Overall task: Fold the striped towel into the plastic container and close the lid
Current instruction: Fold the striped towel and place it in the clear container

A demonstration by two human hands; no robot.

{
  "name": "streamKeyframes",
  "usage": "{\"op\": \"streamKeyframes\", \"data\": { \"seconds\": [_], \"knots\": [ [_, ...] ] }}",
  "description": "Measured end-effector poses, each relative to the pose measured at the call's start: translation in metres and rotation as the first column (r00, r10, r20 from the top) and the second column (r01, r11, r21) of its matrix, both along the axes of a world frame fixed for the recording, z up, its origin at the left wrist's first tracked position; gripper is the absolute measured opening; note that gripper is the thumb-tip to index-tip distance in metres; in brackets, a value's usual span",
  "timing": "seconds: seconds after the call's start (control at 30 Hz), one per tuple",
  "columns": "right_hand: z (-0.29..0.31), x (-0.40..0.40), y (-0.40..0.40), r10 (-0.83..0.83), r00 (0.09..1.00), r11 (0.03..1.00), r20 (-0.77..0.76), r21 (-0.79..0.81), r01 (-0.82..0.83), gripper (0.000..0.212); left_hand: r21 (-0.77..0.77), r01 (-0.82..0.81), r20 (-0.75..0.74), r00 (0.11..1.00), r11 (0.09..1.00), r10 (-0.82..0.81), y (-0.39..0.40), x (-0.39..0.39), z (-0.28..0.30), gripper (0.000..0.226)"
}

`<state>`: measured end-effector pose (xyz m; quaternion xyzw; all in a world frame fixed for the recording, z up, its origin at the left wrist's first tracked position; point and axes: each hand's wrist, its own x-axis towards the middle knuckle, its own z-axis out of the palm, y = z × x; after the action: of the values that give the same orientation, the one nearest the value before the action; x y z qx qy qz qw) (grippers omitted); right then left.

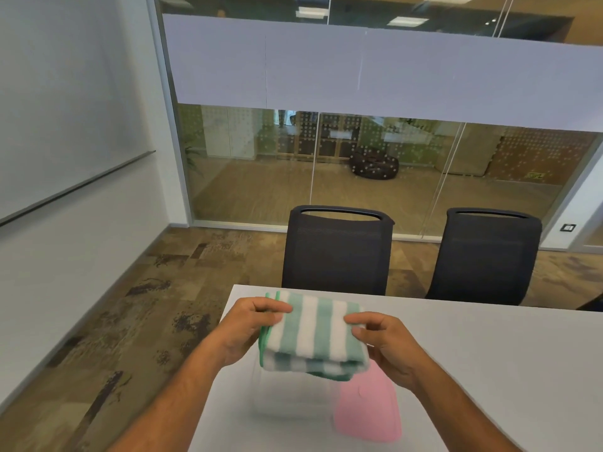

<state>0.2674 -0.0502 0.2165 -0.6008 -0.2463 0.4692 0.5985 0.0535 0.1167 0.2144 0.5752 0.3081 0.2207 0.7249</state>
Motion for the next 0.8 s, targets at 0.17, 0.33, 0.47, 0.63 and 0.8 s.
{"op": "streamKeyframes", "data": {
  "seconds": [0.17,0.33,0.47,0.63,0.8],
  "knots": [
    [-0.023,0.004,0.009,0.129,0.99,0.991,0.059,-0.035,-0.127,0.052,0.158,0.129,-0.195,0.976,0.979,-0.097,0.012,0.003,-0.025,0.047],
    [-0.055,0.006,0.023,0.141,0.972,0.983,0.186,-0.144,-0.115,0.061,0.223,0.221,-0.355,0.925,0.949,-0.132,0.021,0.01,-0.05,0.058],
    [-0.08,0.003,0.036,0.12,0.955,0.976,0.273,-0.21,-0.062,0.06,0.293,0.194,-0.462,0.886,0.936,-0.039,0.024,0.017,-0.073,0.058],
    [-0.117,-0.004,0.054,0.157,0.883,0.942,0.443,-0.335,0.001,0.066,0.249,0.091,-0.527,0.848,0.964,0.056,0.03,0.029,-0.104,0.052],
    [-0.144,-0.006,0.069,0.296,0.804,0.871,0.516,-0.491,-0.006,0.061,0.235,0.109,-0.619,0.783,0.966,0.062,0.032,0.037,-0.128,0.055]
  ]
}}
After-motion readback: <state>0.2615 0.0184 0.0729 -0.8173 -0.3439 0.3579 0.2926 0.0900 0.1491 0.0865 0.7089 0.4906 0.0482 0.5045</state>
